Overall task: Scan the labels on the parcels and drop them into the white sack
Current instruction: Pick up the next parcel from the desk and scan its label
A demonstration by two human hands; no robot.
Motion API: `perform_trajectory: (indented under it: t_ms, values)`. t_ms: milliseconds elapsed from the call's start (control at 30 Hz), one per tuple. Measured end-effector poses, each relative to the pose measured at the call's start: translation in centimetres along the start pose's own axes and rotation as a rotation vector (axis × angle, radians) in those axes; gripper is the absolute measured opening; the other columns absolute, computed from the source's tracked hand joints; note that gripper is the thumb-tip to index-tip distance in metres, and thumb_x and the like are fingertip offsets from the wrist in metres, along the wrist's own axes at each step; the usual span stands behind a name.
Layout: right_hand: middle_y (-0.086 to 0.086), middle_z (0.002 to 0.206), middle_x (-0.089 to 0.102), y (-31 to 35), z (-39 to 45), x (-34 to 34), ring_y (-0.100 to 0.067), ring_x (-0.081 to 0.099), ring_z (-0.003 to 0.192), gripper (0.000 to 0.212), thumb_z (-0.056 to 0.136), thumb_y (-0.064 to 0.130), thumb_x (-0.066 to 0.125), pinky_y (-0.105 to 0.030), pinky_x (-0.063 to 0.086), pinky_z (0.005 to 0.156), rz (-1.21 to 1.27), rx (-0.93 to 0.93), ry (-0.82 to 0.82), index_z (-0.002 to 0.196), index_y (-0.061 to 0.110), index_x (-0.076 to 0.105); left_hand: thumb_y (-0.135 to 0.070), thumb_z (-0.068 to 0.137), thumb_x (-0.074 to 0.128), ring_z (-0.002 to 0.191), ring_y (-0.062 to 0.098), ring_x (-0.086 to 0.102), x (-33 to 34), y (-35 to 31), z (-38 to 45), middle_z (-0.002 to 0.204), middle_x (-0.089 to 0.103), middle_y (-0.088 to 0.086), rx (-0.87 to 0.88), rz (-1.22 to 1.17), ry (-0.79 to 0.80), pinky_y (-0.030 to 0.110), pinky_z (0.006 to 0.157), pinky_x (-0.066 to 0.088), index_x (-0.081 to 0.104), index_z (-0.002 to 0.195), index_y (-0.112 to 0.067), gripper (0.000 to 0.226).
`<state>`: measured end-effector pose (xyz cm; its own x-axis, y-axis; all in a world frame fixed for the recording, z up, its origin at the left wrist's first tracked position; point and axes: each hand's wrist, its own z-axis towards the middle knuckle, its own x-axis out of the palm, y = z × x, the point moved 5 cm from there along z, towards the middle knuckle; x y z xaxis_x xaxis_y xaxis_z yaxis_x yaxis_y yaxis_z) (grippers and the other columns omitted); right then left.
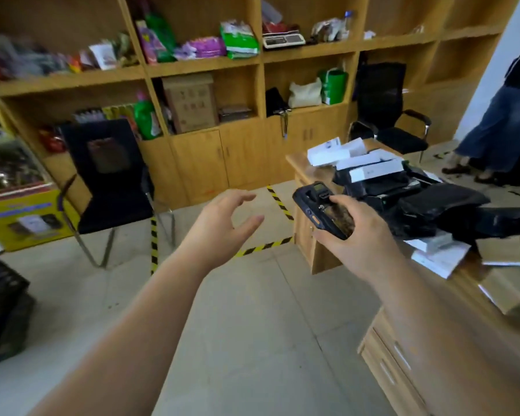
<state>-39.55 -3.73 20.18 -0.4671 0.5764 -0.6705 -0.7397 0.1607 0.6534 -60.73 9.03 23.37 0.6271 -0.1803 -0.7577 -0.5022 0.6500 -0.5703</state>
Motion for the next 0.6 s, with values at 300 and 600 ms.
perform_trajectory:
  t_ms: [300, 600]
  values:
    - [0.005, 0.127, 0.055, -1.9, 14.0, 5.4, -0.017, 0.053, 0.116, 0.066, 0.072, 0.054, 0.072, -0.047, 0.051, 0.095, -0.002, -0.033, 0.044, 0.131, 0.038, 0.05, -0.042, 0.094, 0.058, 0.119, 0.0, 0.047, 0.3, 5.5, 12.1, 0.129, 0.052, -0.018, -0.059, 0.009, -0.035, 0.026, 0.103, 0.041, 0.053, 0.135, -0.027, 0.043]
    - [0.011, 0.12, 0.054, -8.6, 23.1, 5.5, -0.009, 0.051, 0.112, 0.063, 0.073, 0.048, 0.077, -0.027, 0.041, 0.093, -0.087, 0.303, -0.166, 0.13, 0.035, 0.056, -0.042, 0.093, 0.06, 0.118, 0.004, 0.05, 9.2, 9.3, 29.6, 0.129, 0.056, -0.015, 0.134, -0.152, 0.181, 0.032, 0.102, 0.044, 0.055, 0.132, -0.027, 0.041]
